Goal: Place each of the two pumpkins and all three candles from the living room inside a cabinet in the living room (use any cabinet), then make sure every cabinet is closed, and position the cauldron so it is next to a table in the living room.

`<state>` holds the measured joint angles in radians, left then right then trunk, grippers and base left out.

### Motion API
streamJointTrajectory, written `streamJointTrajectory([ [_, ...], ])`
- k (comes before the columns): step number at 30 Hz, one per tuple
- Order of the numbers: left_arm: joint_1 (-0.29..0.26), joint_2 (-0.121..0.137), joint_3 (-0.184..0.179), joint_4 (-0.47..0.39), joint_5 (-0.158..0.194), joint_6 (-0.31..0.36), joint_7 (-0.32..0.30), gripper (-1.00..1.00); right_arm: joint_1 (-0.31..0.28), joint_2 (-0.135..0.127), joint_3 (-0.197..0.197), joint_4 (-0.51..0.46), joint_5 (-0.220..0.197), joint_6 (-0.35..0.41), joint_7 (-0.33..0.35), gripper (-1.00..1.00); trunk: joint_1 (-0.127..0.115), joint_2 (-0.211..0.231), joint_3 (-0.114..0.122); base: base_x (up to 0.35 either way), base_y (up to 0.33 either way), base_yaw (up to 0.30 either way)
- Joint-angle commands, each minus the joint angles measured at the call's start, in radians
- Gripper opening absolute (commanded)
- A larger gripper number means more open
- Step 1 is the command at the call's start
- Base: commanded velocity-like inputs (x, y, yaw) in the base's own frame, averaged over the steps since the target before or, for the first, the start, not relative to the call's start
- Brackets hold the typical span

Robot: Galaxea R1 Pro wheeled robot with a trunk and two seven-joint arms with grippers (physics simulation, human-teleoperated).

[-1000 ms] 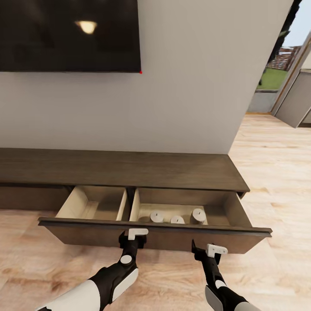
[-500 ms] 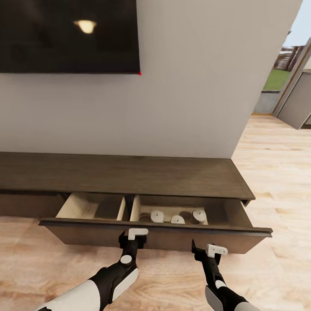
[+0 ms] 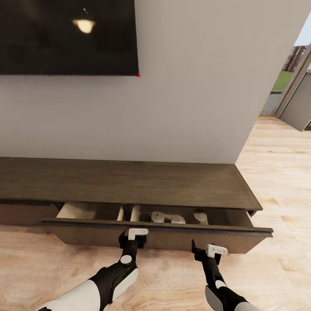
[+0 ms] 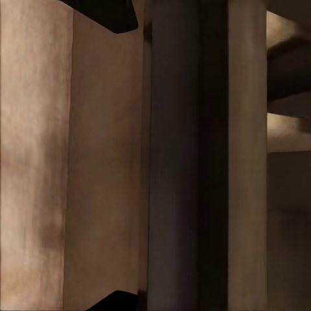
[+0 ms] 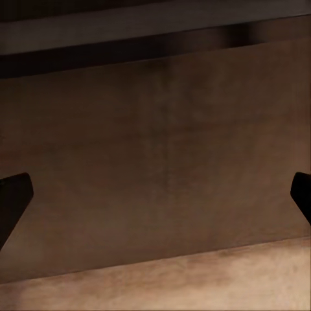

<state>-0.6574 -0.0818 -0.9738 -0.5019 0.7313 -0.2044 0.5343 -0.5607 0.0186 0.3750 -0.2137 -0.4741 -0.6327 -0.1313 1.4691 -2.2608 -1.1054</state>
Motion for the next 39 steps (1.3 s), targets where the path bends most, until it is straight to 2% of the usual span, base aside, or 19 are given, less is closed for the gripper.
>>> streamJointTrajectory([
  [1,-0.002,0.001,-0.006,-0.001,-0.003,-0.007,0.007,1.0,-0.001,0.0,0.009,0.0,-0.002,-0.002,-0.008,1.0,0.0,0.0,-0.001,0.198,0.0,0.0],
  [23,-0.002,0.001,-0.006,-0.001,-0.003,-0.007,0.007,1.0,-0.001,0.0,0.009,0.0,-0.001,-0.002,-0.009,1.0,0.0,0.0,-0.001,0.182,0.0,0.0],
  [34,-0.002,0.001,-0.006,-0.001,-0.003,-0.007,0.007,1.0,-0.001,0.0,0.009,0.0,-0.001,-0.002,-0.01,1.0,0.0,0.0,-0.001,0.012,0.0,0.0],
  [39,-0.002,0.001,-0.006,-0.001,-0.003,-0.007,0.007,1.0,-0.001,0.0,0.009,0.0,-0.001,-0.002,-0.01,1.0,0.0,0.0,-0.001,-0.182,0.0,0.0],
])
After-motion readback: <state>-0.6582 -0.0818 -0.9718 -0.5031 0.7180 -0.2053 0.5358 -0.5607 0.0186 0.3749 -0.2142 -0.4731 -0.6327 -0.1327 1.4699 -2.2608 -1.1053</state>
